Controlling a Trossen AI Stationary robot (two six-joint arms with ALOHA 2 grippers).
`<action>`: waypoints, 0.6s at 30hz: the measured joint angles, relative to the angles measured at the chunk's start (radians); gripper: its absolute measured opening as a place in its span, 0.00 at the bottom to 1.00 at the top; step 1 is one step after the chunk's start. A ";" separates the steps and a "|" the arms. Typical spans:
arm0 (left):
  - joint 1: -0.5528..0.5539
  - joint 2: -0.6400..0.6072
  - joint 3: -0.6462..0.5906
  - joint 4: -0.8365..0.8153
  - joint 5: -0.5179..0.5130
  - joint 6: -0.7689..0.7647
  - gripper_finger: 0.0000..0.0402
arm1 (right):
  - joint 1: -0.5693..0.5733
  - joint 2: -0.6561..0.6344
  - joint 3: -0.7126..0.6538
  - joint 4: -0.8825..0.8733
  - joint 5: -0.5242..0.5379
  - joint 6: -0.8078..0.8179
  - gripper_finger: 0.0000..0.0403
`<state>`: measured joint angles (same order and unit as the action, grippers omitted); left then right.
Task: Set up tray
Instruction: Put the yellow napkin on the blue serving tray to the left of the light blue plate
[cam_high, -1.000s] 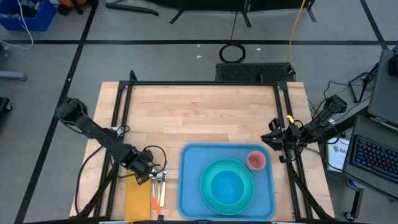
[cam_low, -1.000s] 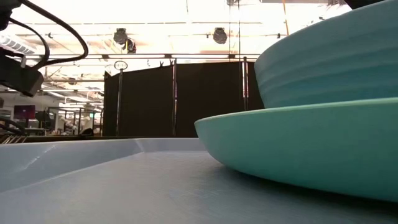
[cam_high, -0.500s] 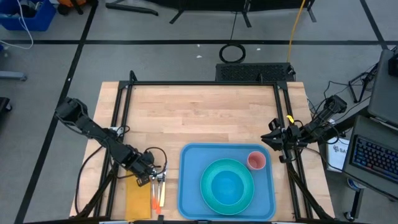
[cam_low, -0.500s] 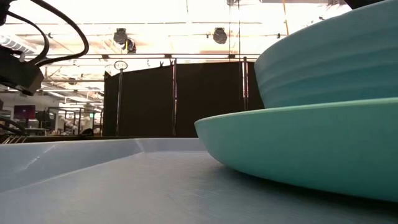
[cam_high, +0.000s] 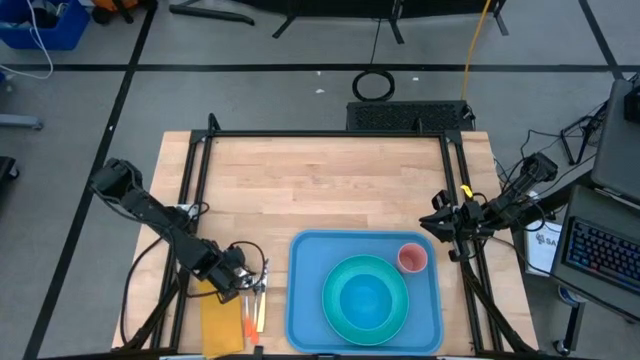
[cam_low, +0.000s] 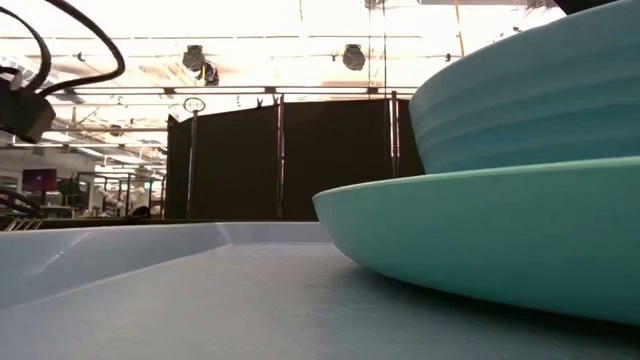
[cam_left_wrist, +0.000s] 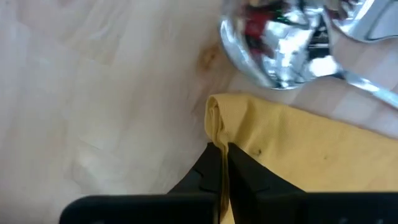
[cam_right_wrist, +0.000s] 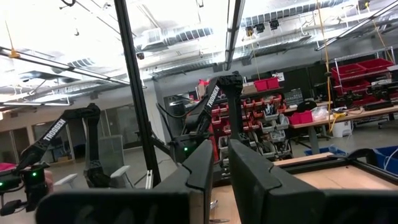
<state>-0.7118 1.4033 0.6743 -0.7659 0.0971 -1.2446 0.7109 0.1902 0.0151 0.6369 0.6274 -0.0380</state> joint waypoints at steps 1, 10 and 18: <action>-0.006 0.000 0.000 0.000 0.001 -0.010 0.02 | 0.000 0.000 0.000 0.000 0.000 0.000 0.11; -0.055 -0.002 0.007 0.004 0.018 -0.077 0.02 | 0.000 0.000 0.000 0.000 0.000 0.000 0.11; -0.077 -0.004 0.145 -0.145 -0.040 -0.059 0.02 | 0.000 0.000 0.000 0.000 0.000 0.000 0.11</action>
<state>-0.7887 1.3991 0.8191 -0.9111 0.0569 -1.3038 0.7109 0.1902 0.0151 0.6370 0.6275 -0.0382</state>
